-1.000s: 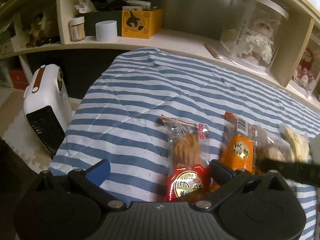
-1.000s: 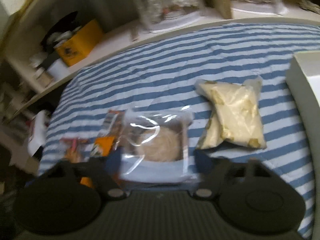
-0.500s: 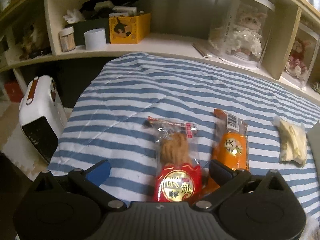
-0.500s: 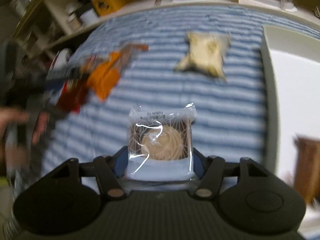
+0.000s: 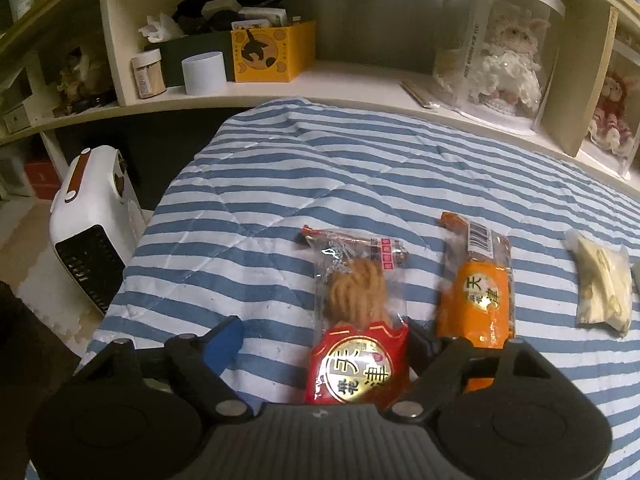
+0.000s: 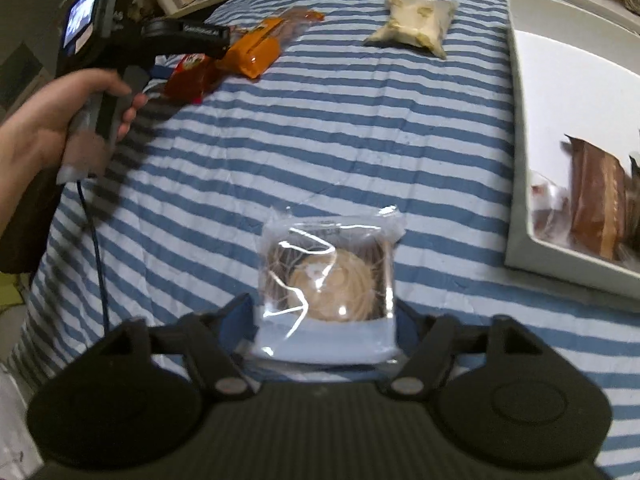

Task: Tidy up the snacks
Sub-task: 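Grasp the clear-boxed round cookie with the right tool while the left tool grasps the red pastry packet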

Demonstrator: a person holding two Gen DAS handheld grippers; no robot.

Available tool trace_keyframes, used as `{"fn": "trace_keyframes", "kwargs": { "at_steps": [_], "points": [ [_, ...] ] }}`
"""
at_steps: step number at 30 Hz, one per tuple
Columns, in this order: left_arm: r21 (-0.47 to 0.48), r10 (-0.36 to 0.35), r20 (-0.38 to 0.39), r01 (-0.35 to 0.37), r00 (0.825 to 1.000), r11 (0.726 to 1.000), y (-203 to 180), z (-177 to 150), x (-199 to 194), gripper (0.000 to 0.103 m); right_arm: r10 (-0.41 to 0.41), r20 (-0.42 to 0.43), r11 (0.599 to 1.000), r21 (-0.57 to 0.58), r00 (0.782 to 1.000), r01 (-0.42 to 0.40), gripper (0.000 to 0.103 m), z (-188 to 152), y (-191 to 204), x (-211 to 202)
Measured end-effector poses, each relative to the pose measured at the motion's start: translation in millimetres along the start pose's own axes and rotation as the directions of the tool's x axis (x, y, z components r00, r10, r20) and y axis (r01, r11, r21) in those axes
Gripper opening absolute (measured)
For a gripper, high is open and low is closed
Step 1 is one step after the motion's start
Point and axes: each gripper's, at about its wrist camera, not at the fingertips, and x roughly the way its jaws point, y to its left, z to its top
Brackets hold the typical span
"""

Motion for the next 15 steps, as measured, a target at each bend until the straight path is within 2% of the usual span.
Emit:
{"fn": "trace_keyframes", "kwargs": {
  "at_steps": [2, 5, 10, 15],
  "points": [
    [0.013, 0.011, 0.000, -0.011, 1.000, 1.000, -3, 0, -1, 0.080, 0.014, 0.007, 1.000, 0.003, 1.000, -0.014, 0.091, 2, 4, 7],
    [0.017, 0.011, -0.003, -0.011, 1.000, 1.000, -3, 1, -3, 0.070, -0.020, 0.023, 0.999, -0.034, 1.000, 0.021, 0.091, 9, 14, 14],
    [0.000, -0.010, -0.014, 0.010, 1.000, 1.000, 1, 2, -9, 0.051, -0.104, 0.051, 0.987, -0.116, 0.993, 0.110, 0.078, 17, 23, 20],
    [-0.018, -0.043, -0.021, 0.042, 0.999, 0.999, 3, -1, -20, 0.044, -0.096, 0.045, 0.986, -0.133, 0.994, 0.101, 0.073, 11, 20, 19]
  ]
}}
